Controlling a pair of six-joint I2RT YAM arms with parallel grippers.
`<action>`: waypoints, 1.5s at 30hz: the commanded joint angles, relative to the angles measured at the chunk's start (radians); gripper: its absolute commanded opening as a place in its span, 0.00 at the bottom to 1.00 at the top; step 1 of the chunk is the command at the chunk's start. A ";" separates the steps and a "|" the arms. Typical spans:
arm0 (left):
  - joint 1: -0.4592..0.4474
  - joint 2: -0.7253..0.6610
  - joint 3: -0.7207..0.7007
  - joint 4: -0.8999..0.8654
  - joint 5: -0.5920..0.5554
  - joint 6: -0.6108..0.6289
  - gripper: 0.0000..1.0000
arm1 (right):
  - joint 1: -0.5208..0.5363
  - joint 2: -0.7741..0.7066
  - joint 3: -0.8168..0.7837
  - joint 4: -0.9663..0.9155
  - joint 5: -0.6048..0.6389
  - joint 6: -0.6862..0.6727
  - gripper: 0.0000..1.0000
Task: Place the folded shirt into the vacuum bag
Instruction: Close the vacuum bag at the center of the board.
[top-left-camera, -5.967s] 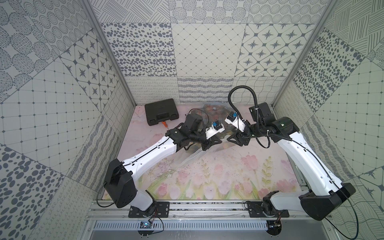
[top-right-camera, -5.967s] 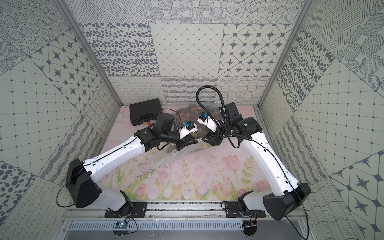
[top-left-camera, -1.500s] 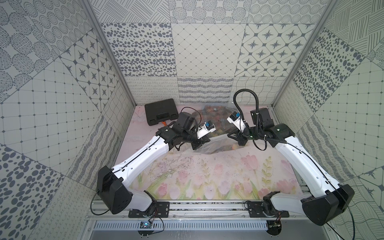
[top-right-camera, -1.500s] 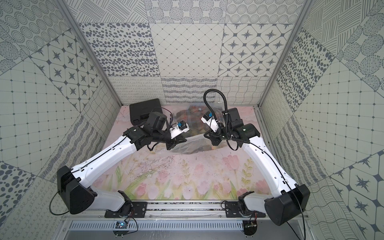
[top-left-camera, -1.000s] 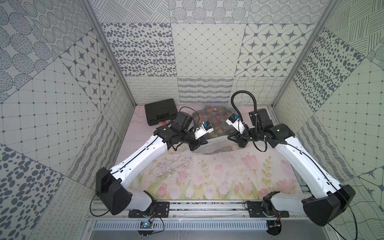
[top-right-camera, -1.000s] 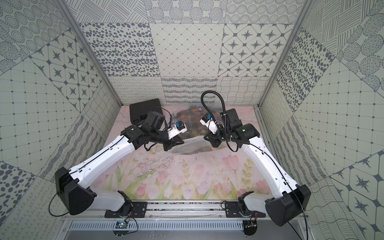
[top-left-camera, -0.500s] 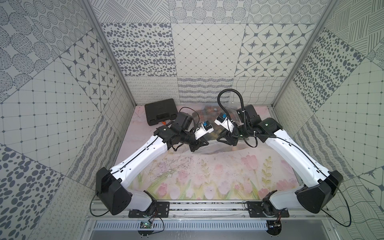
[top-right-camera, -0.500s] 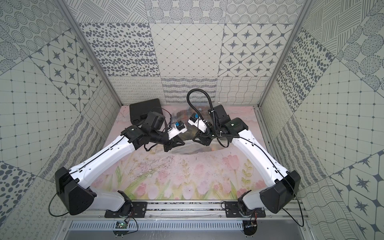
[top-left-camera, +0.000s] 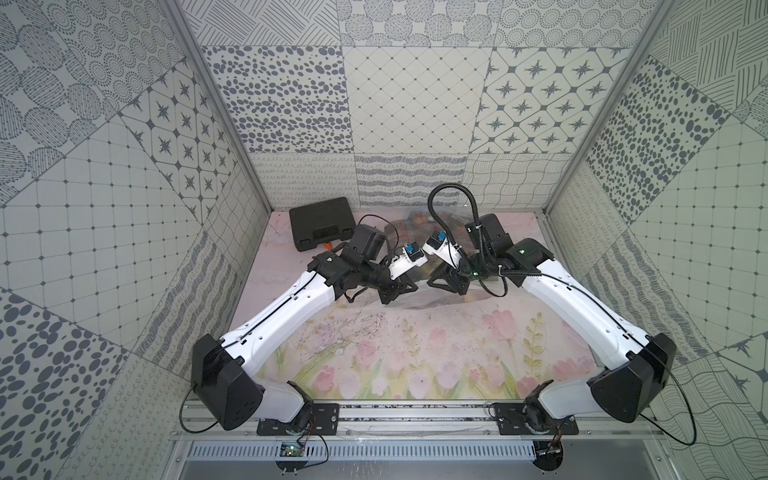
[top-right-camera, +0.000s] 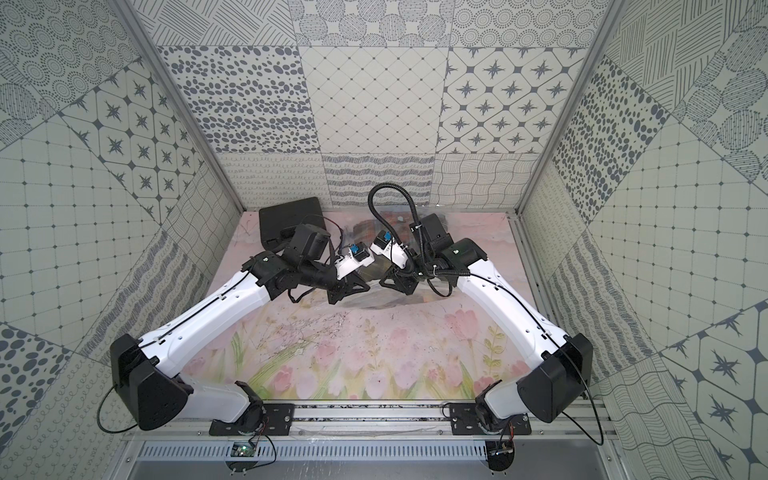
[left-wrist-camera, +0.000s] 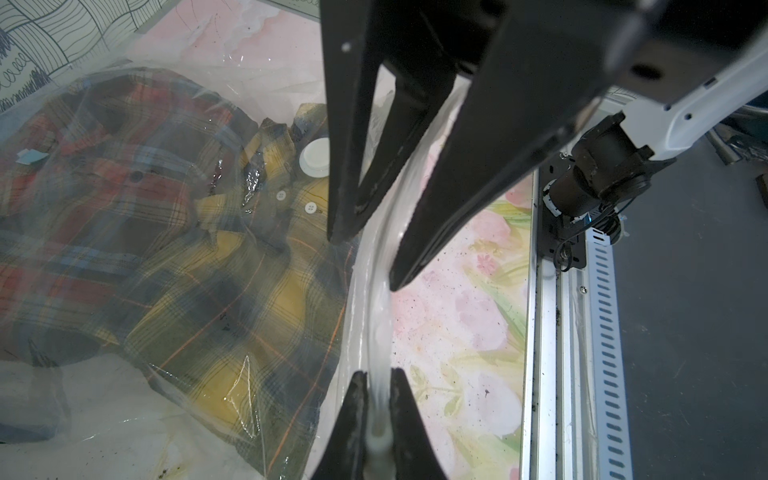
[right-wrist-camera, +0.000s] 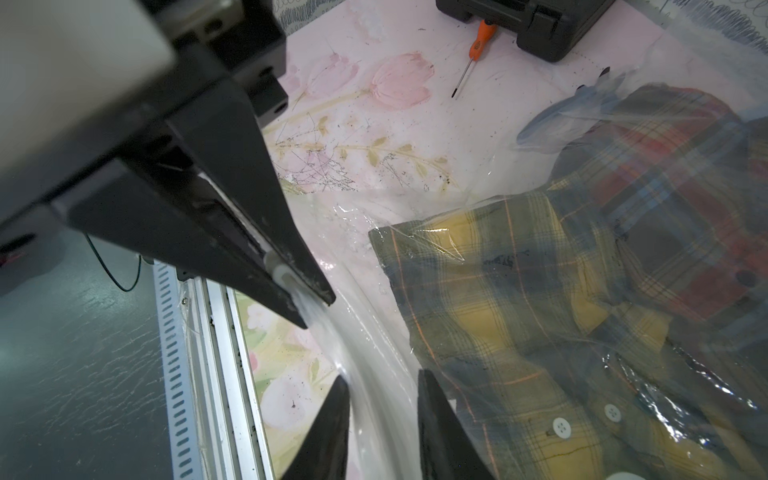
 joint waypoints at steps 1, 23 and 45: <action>-0.004 -0.011 -0.004 0.101 0.037 -0.013 0.00 | 0.000 0.012 -0.010 0.033 -0.004 -0.003 0.19; 0.068 0.009 0.044 -0.375 -0.267 0.116 0.01 | -0.197 -0.113 -0.064 0.082 0.086 0.062 0.00; 0.098 -0.064 0.070 -0.492 -0.440 0.159 0.00 | -0.273 -0.136 -0.074 0.095 0.153 0.101 0.00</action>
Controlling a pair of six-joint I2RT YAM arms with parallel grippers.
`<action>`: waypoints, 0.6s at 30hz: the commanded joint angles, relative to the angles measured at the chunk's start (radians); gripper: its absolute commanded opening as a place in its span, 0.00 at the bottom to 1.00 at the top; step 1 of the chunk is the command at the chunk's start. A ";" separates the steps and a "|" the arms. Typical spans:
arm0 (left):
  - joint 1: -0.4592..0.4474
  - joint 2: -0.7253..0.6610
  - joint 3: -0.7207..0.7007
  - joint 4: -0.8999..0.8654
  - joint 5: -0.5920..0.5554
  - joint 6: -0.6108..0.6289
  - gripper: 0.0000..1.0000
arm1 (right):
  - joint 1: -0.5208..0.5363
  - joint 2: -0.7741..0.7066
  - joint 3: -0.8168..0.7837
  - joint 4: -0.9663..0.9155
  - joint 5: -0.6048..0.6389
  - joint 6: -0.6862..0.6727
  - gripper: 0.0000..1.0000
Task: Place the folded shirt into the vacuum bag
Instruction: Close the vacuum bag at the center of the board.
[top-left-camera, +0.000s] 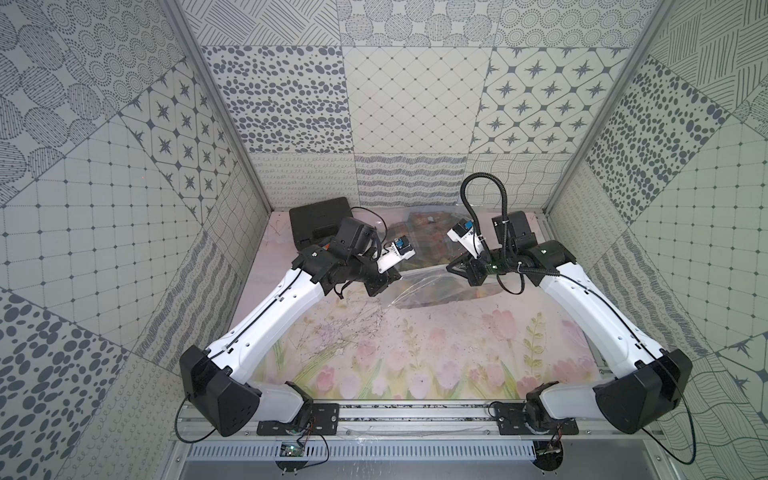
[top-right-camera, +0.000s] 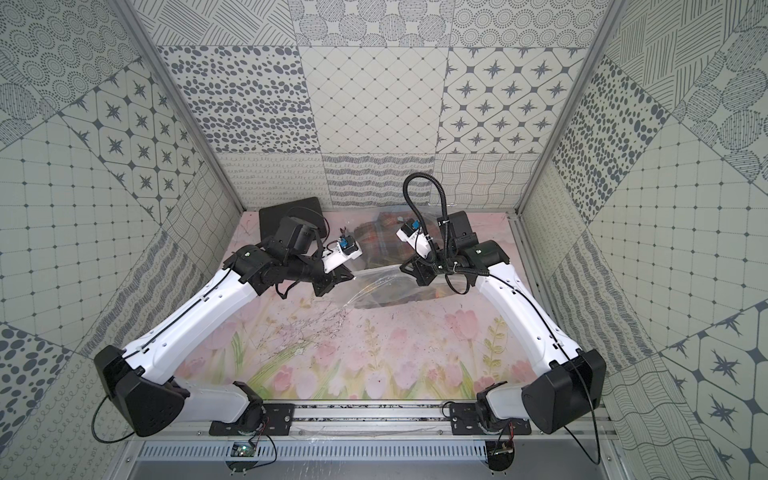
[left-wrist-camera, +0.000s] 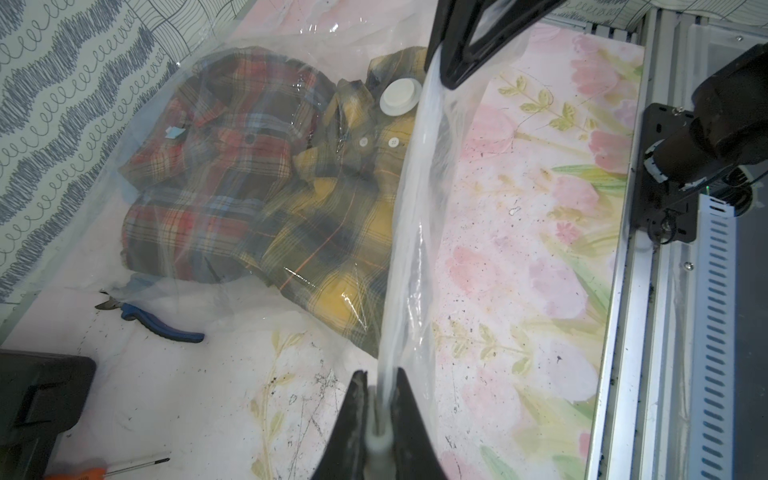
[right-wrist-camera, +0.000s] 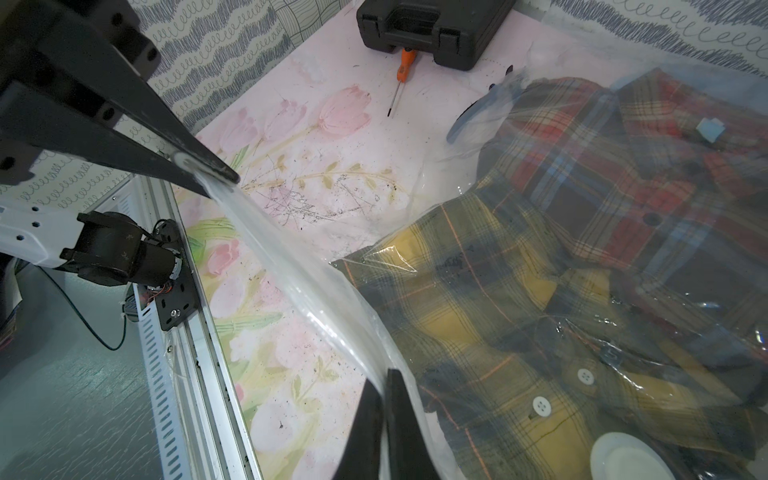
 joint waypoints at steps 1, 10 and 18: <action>0.036 -0.029 -0.005 -0.338 -0.236 0.035 0.00 | -0.088 -0.057 -0.002 0.035 0.181 0.025 0.00; 0.040 -0.045 0.036 -0.267 -0.030 -0.017 0.00 | -0.009 -0.033 0.053 -0.051 0.145 0.036 0.01; 0.030 -0.039 -0.012 -0.162 0.143 -0.080 0.02 | -0.002 -0.087 0.073 -0.047 0.058 0.149 0.36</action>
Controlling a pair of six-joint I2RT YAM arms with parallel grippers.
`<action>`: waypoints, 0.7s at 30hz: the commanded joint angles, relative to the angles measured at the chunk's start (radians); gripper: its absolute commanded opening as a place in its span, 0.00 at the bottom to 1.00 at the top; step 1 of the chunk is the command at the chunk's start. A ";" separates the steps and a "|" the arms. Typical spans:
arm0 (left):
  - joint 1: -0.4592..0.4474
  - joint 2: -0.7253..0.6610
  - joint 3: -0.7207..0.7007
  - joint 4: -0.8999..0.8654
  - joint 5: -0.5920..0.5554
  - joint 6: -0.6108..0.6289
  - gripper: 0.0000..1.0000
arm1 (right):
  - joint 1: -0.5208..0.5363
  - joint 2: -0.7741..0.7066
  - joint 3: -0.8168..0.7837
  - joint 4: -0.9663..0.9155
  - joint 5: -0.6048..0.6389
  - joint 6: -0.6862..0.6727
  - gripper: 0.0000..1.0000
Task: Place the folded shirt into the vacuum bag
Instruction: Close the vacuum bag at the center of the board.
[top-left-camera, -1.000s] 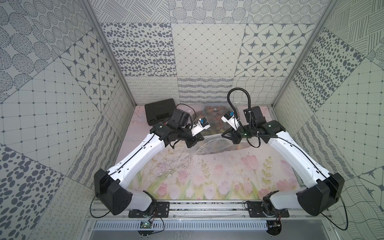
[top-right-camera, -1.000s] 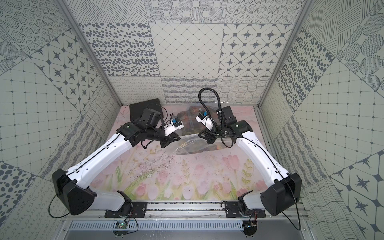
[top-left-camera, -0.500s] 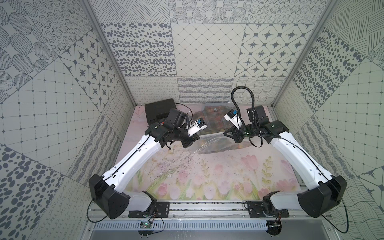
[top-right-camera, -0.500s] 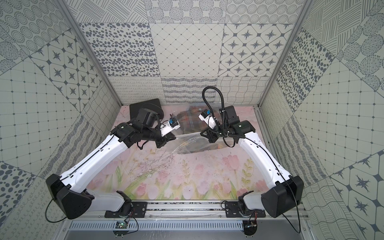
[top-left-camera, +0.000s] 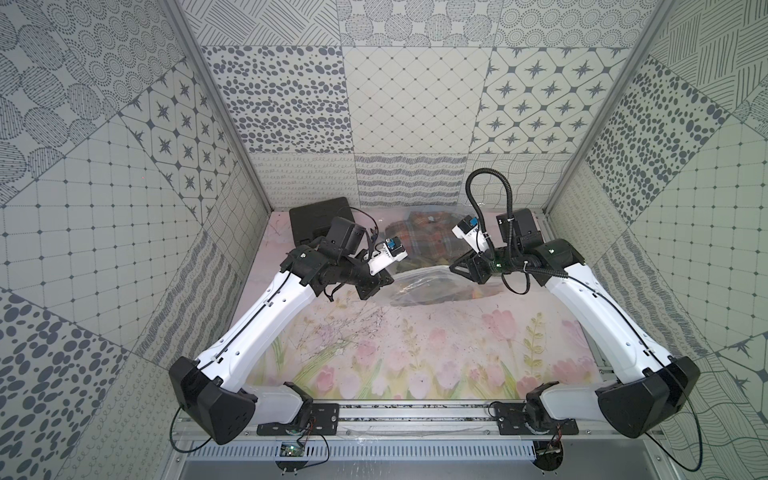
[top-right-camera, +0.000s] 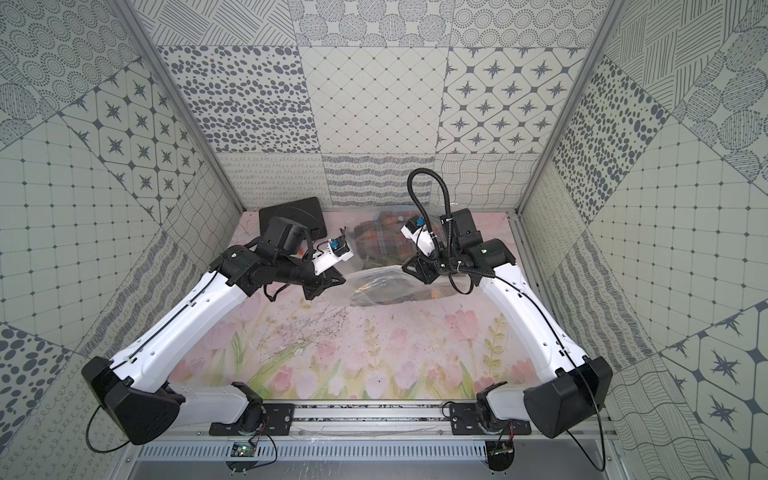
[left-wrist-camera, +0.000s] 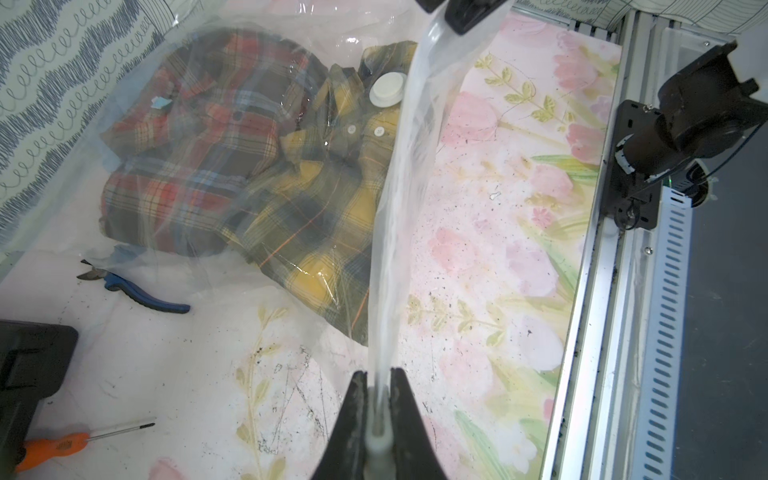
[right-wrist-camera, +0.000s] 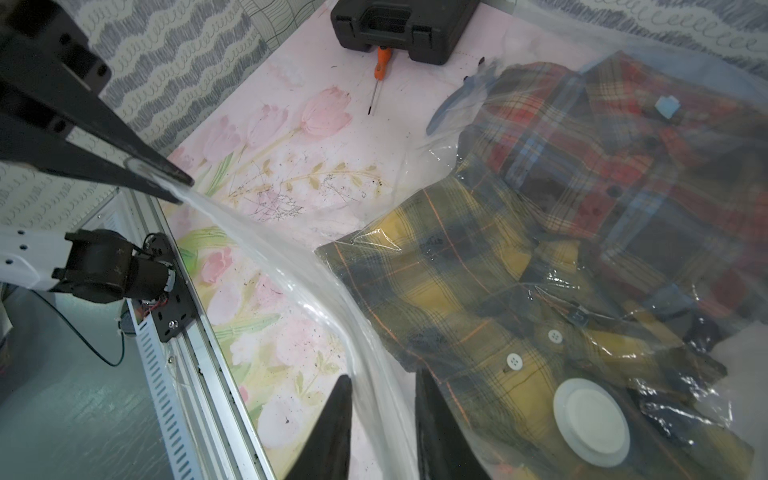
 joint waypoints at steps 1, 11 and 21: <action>-0.003 0.002 -0.029 -0.057 0.095 -0.063 0.02 | -0.017 -0.071 0.023 0.029 0.000 0.086 0.39; -0.101 0.012 -0.125 0.043 0.216 -0.164 0.30 | -0.150 -0.018 -0.037 -0.025 0.262 0.297 0.43; -0.128 0.075 -0.184 0.190 0.187 -0.307 0.47 | -0.135 0.042 -0.383 0.135 0.305 0.501 0.46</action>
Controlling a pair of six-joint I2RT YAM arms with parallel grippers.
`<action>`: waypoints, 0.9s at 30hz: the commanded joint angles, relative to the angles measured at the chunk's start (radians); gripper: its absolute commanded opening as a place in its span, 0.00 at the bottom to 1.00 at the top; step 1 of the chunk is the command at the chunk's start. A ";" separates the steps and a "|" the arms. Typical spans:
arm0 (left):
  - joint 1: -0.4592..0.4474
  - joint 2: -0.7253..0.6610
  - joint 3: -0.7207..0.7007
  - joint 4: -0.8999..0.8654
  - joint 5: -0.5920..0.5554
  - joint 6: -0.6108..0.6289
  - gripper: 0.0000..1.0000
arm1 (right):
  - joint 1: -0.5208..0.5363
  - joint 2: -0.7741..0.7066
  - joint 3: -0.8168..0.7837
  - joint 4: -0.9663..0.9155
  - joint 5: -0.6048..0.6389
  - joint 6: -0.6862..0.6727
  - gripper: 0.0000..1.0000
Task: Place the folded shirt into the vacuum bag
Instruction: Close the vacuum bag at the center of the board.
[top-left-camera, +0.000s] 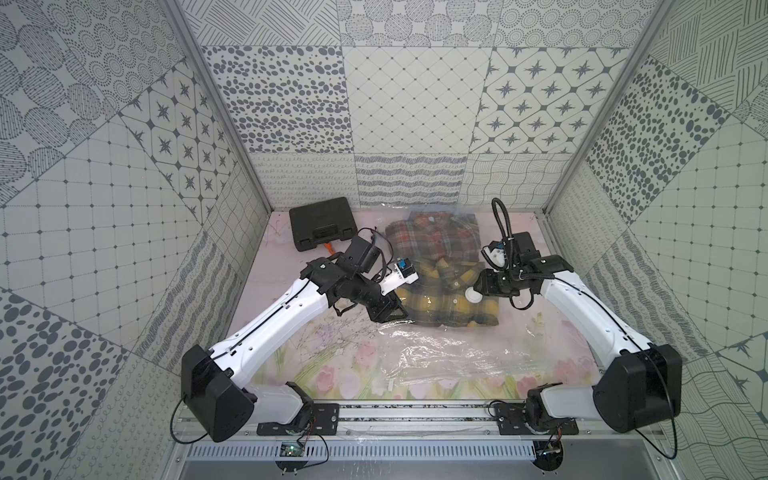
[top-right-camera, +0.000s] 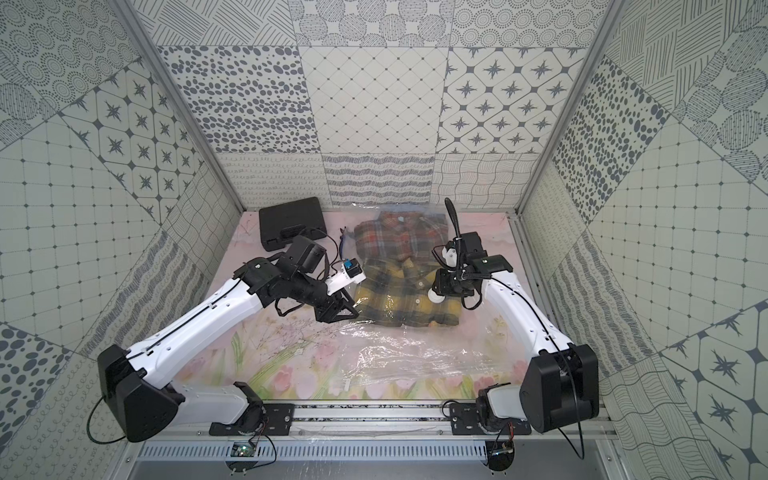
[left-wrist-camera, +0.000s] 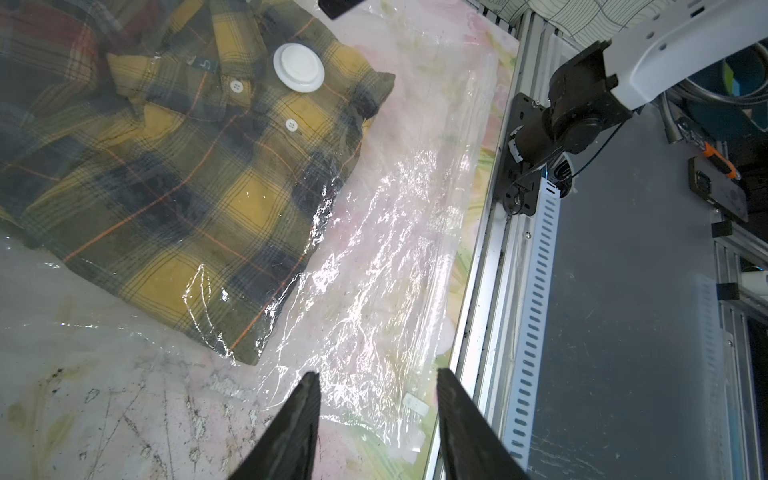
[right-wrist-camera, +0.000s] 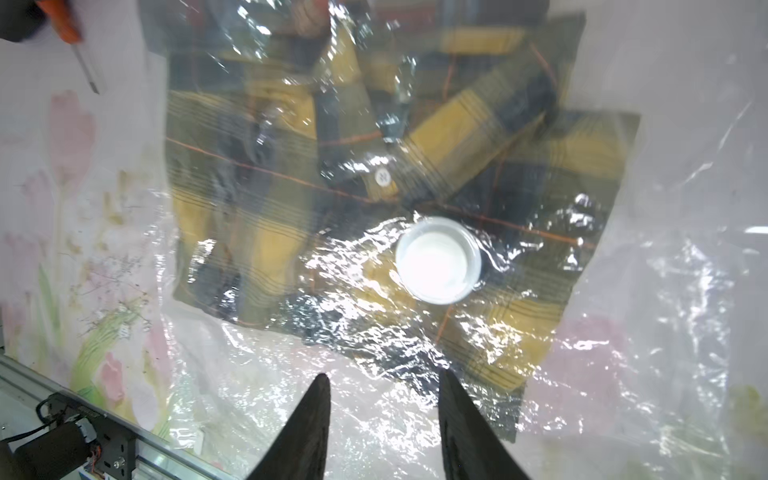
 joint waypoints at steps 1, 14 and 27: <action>-0.035 0.081 -0.051 0.187 0.009 -0.167 0.47 | 0.019 0.014 -0.062 0.098 0.049 0.091 0.46; -0.086 0.434 -0.090 0.570 -0.199 -0.424 0.47 | 0.095 0.232 -0.152 0.342 0.082 0.199 0.50; -0.014 0.146 -0.219 0.528 -0.406 -0.349 0.54 | -0.045 -0.069 -0.059 0.179 0.082 -0.004 0.86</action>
